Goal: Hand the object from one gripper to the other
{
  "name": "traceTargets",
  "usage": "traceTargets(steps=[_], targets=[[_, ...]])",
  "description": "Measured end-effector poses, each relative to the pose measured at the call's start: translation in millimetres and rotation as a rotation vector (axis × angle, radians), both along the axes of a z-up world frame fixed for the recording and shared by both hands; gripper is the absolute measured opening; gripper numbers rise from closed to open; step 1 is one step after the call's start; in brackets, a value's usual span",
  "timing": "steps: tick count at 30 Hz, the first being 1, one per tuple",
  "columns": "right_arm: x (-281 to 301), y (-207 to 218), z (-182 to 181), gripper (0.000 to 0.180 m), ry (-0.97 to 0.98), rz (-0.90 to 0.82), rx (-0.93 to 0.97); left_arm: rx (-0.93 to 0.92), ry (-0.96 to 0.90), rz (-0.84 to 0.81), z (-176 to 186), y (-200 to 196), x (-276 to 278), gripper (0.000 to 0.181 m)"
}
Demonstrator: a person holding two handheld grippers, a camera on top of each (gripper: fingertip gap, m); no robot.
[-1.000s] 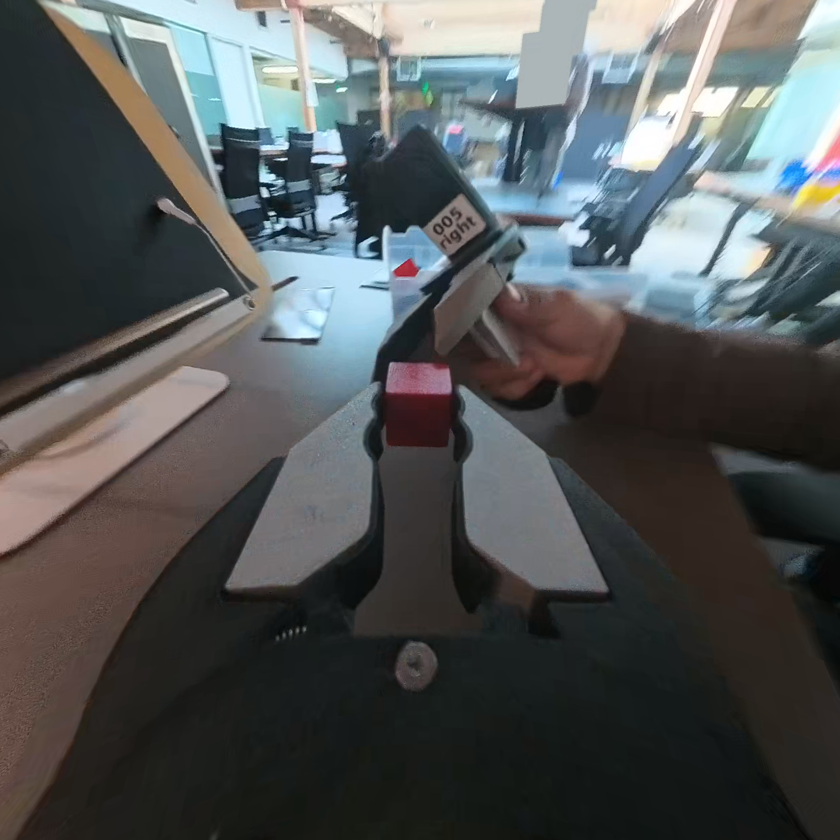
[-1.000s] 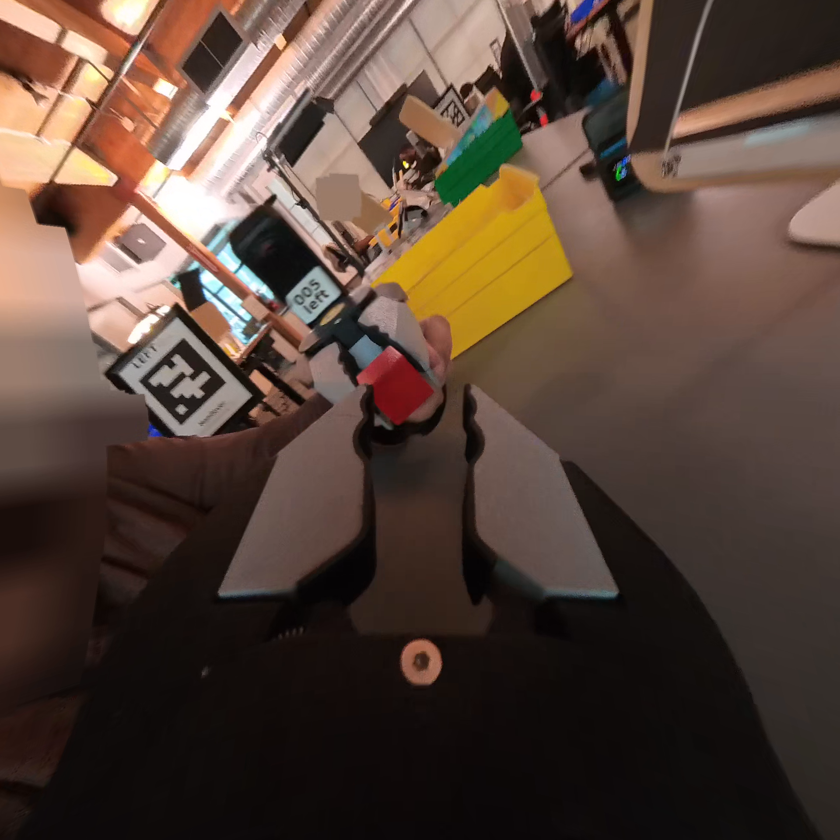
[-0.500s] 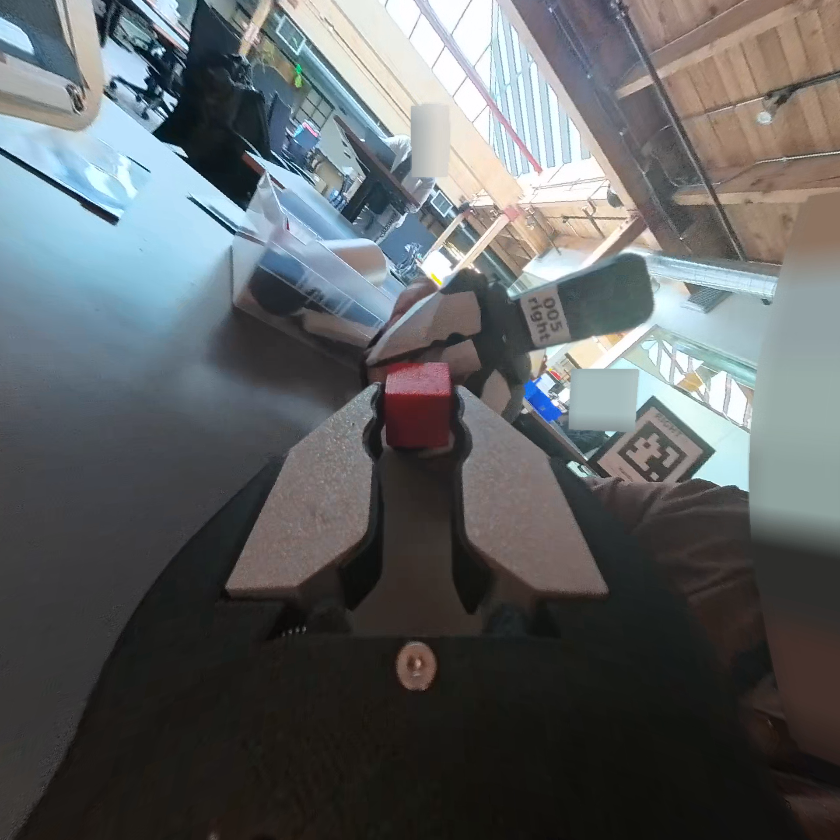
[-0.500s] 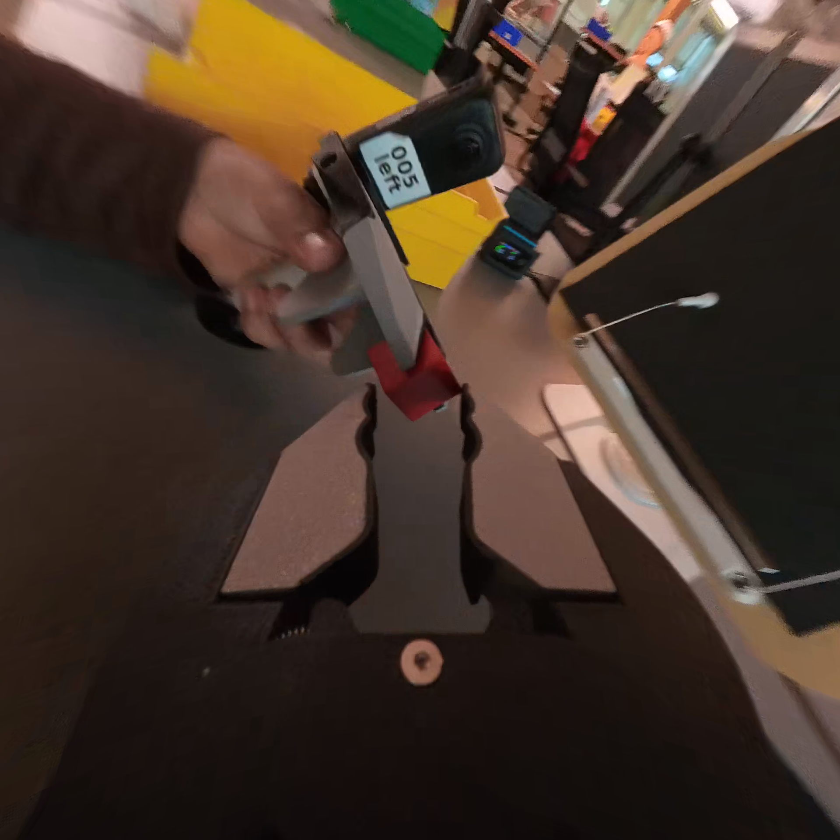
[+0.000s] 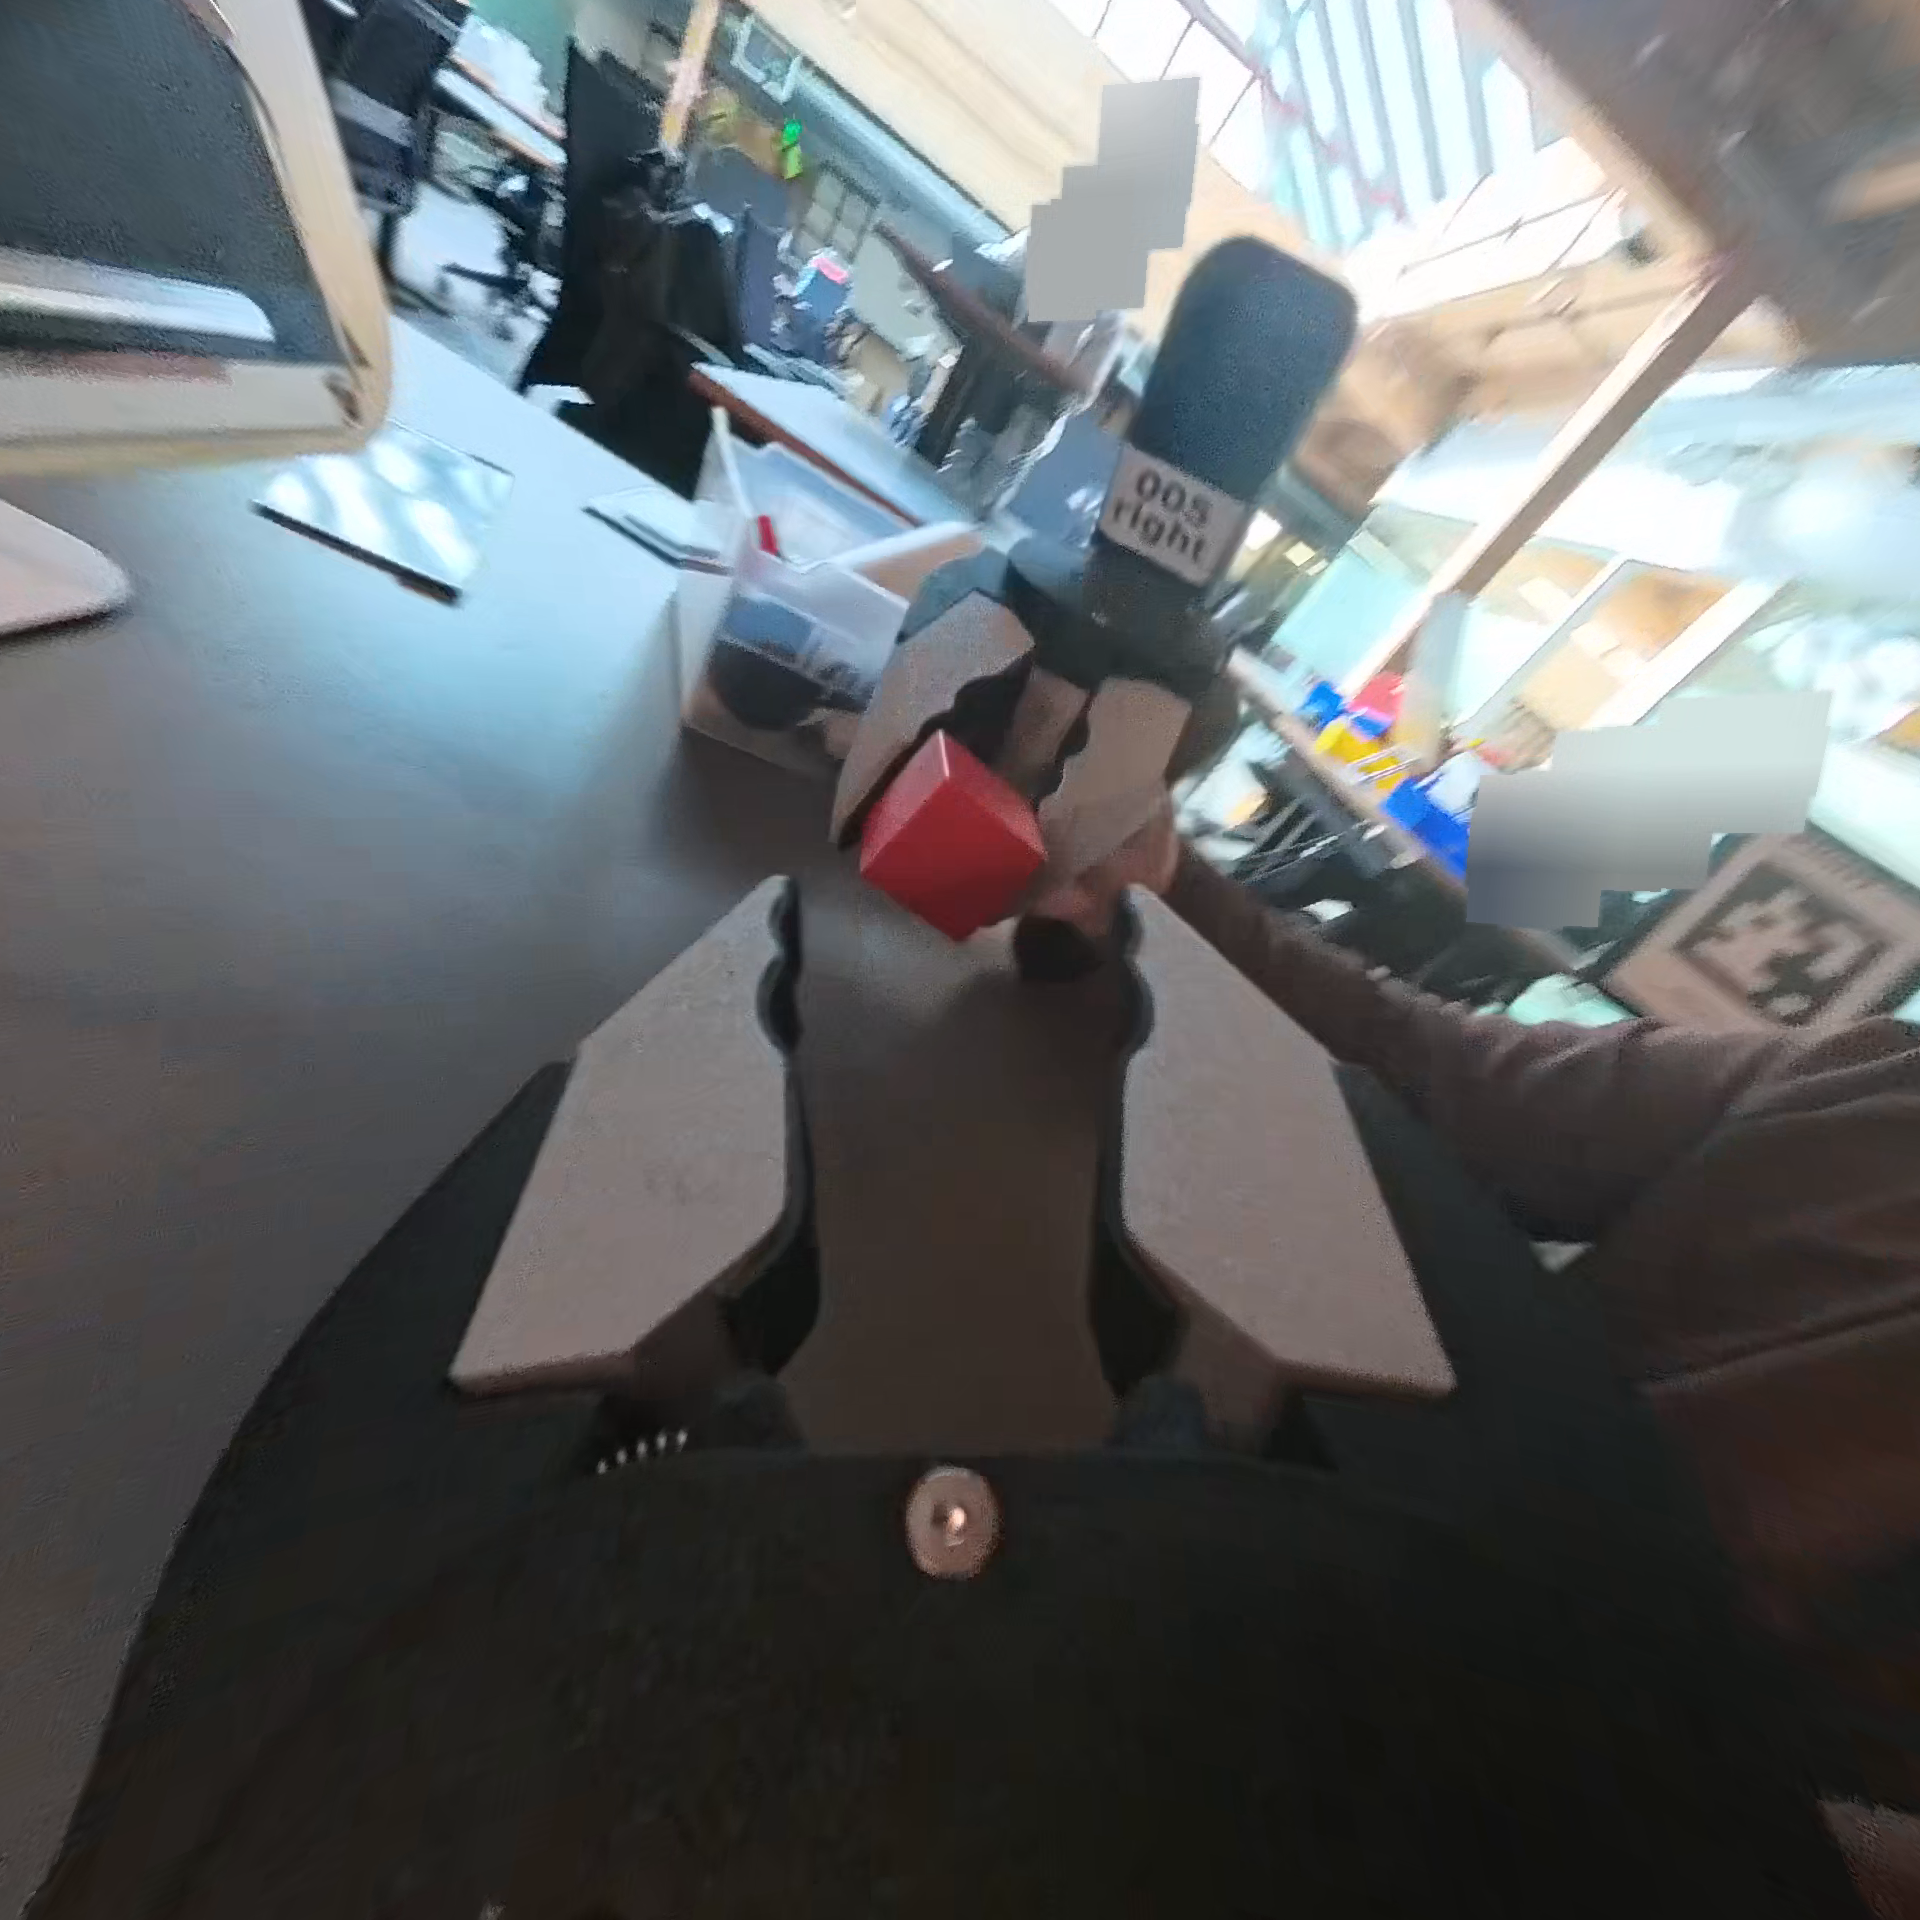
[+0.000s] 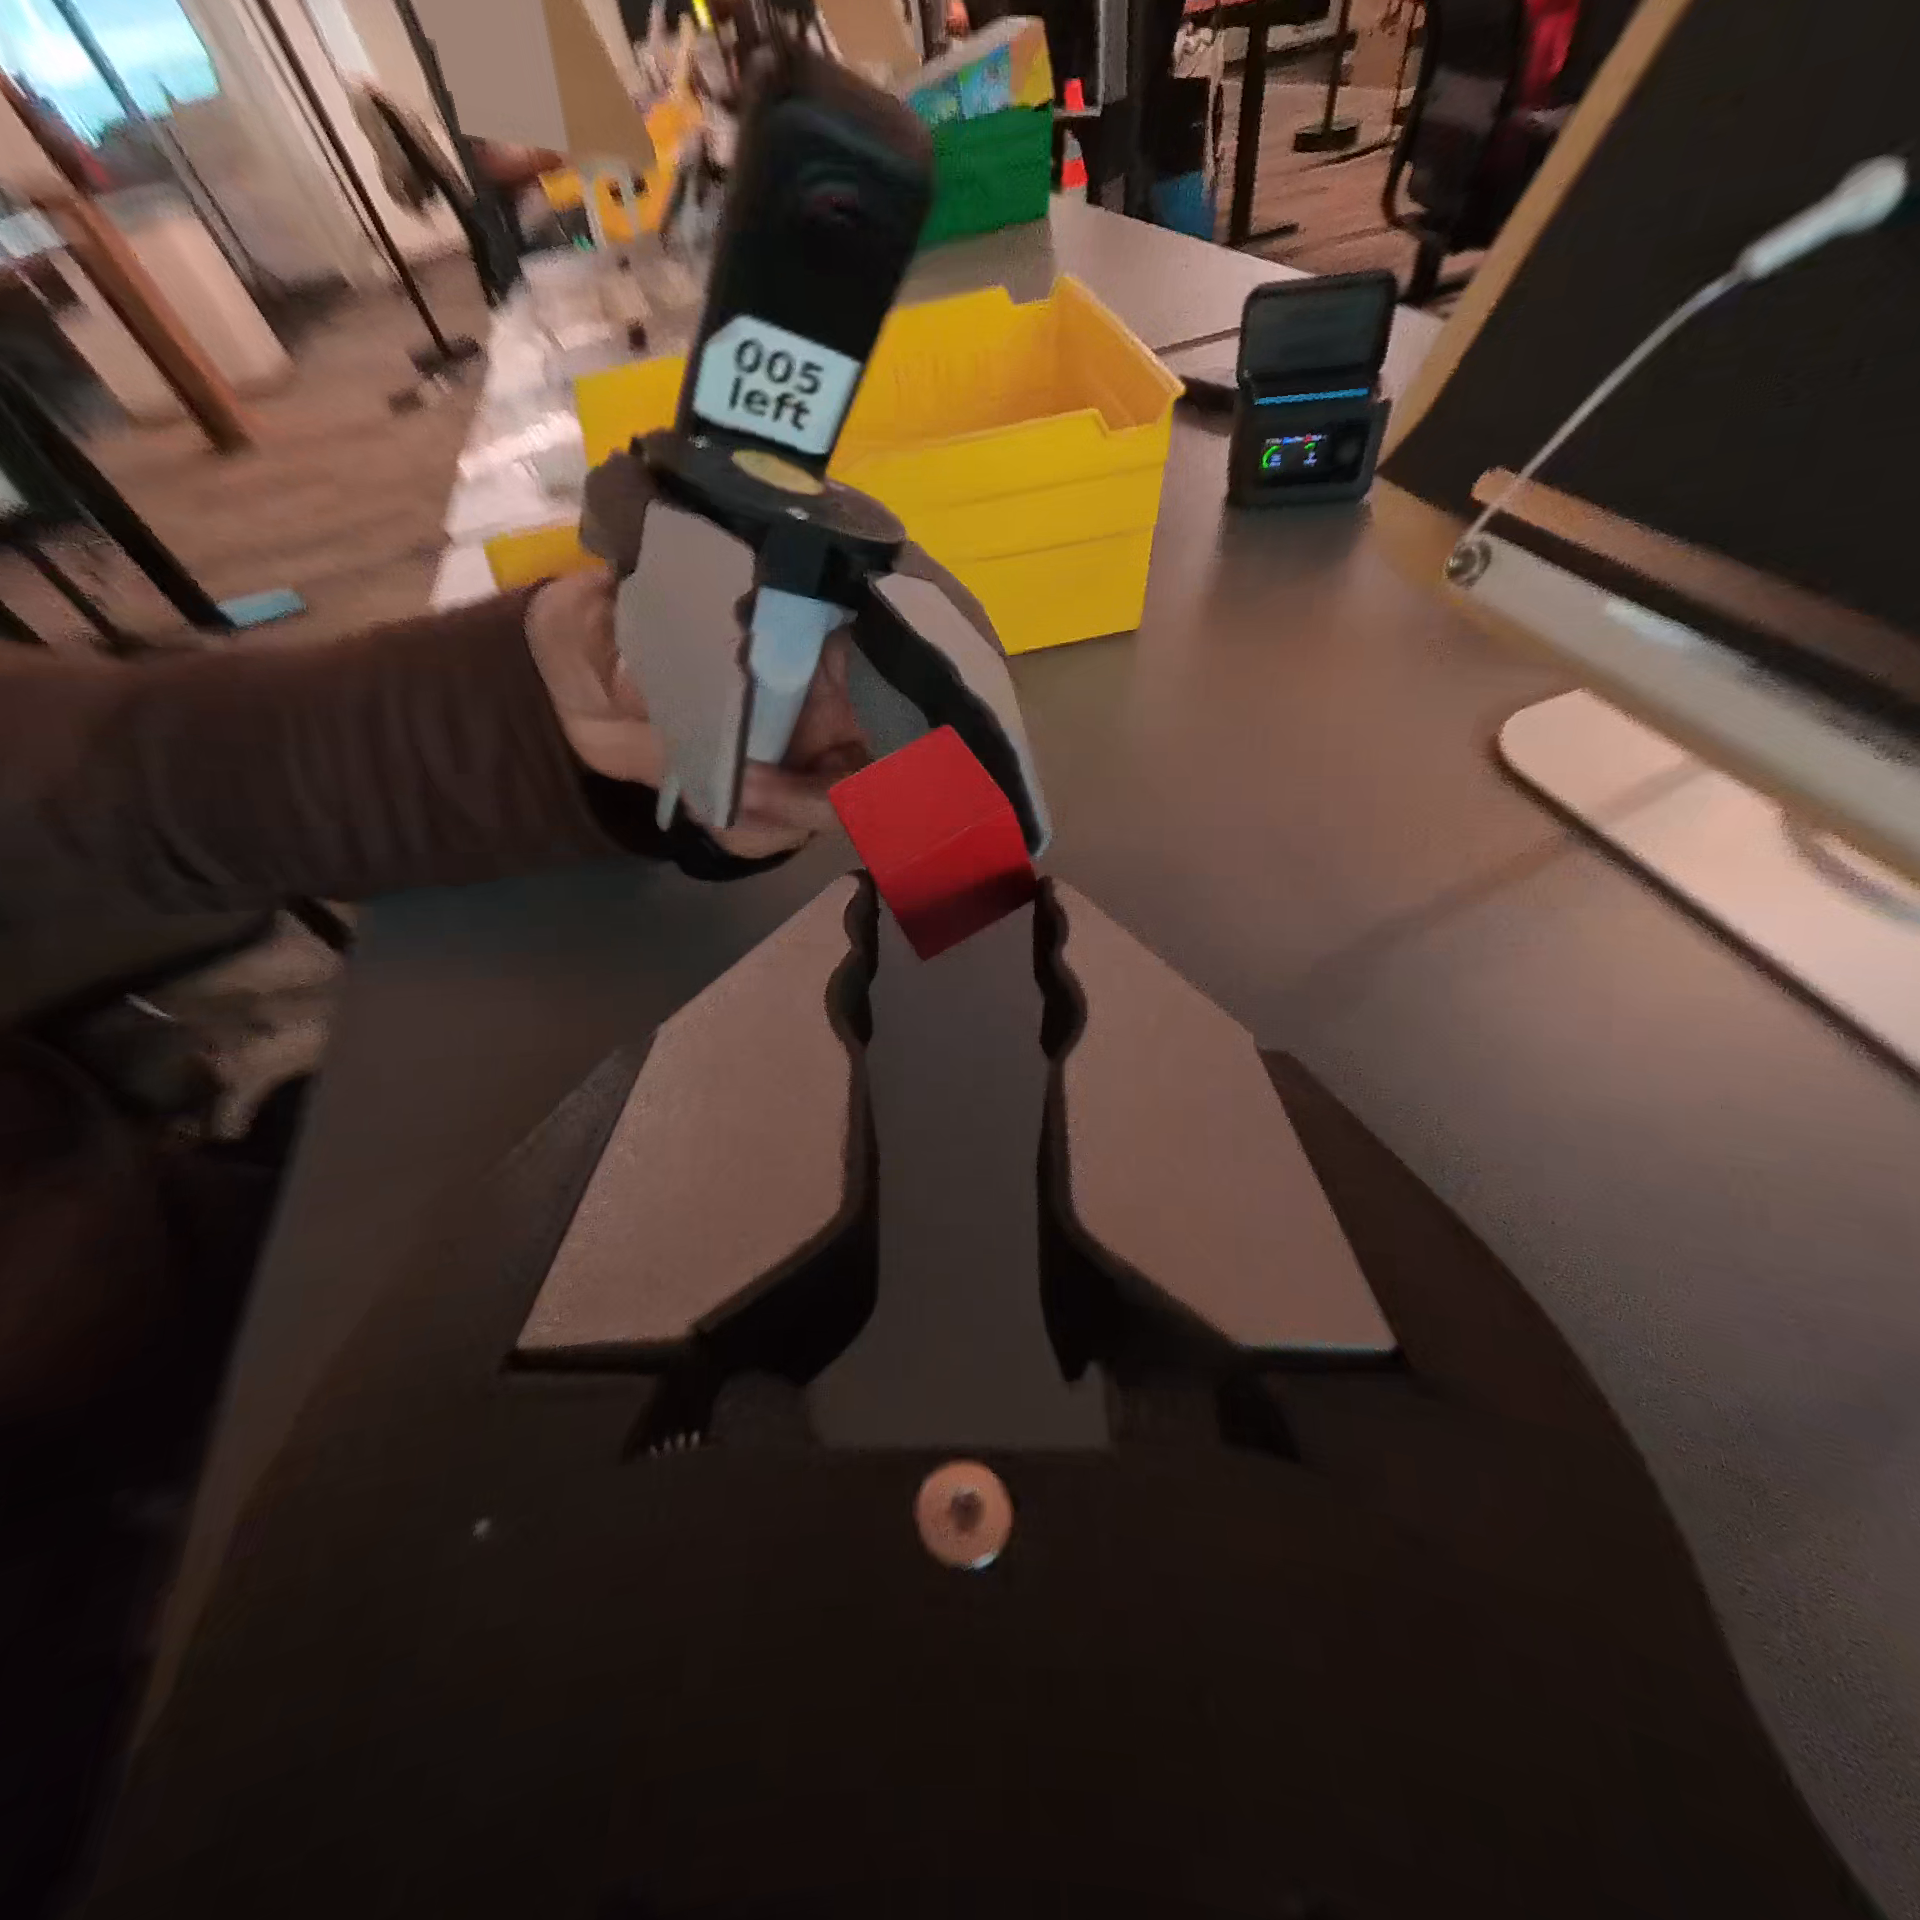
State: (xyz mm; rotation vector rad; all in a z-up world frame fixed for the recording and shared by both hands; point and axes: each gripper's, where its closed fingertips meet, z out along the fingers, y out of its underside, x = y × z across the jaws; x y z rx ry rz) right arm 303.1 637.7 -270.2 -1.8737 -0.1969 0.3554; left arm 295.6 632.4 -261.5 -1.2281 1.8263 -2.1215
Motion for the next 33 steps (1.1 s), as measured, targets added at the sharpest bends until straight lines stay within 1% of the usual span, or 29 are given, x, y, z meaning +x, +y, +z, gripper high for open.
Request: traceTargets(steps=[1,3,5,6,7,10,14,15,16,17,18,20,22,24,27,30,33], targets=[[2,-1,1,0.027,0.078,0.013,-0.009,0.084,-0.030,0.024,-2,2,1,0.061],[6,-4,0,0.027,0.218,0.032,-0.041,0.301,-0.124,0.083,-10,4,4,0.062],[6,-7,0,0.027,0.331,0.062,-0.065,0.537,-0.224,0.157,-20,6,9,0.066],[5,-9,-2,0.027,0.376,0.079,-0.086,0.635,-0.276,0.188,-23,6,10,0.069],[4,-10,-5,0.027,0.410,0.093,-0.115,0.713,-0.332,0.207,-24,3,10,0.068],[-2,-11,-18,0.027,0.466,0.124,-0.195,0.886,-0.462,0.233,-25,-3,10,0.059],[-15,-10,-28,0.027,0.489,0.174,-0.252,1.072,-0.615,0.245,-29,-8,8,0.055],[-20,-11,-28,0.028,0.497,0.197,-0.261,1.117,-0.652,0.246,-30,-9,8,0.050],[-24,-12,-28,0.028,0.503,0.217,-0.265,1.165,-0.687,0.245,-31,-10,7,0.038],[-24,-12,-28,0.028,0.500,0.218,-0.266,1.208,-0.713,0.243,-32,-10,7,0.033],[-23,-12,-28,0.028,0.490,0.212,-0.266,1.233,-0.714,0.245,-33,-9,7,0.032],[-20,-12,-25,0.026,0.470,0.204,-0.244,1.203,-0.675,0.254,-31,-7,9,0.032],[-14,-11,-16,0.025,0.446,0.182,-0.187,1.124,-0.642,0.277,-24,-3,10,0.030],[-4,-11,-12,0.026,0.386,0.134,-0.146,1.010,-0.580,0.310,-16,4,11,0.027],[4,-14,-2,0.032,0.289,0.106,-0.070,0.788,-0.472,0.302,-7,7,11,0.027],[0,-15,13,0.040,0.220,0.121,0.020,0.573,-0.352,0.222,-5,3,7,0.026],[-6,-16,23,0.045,0.091,0.117,0.106,0.414,-0.230,0.108,-10,-6,1,0.026]])
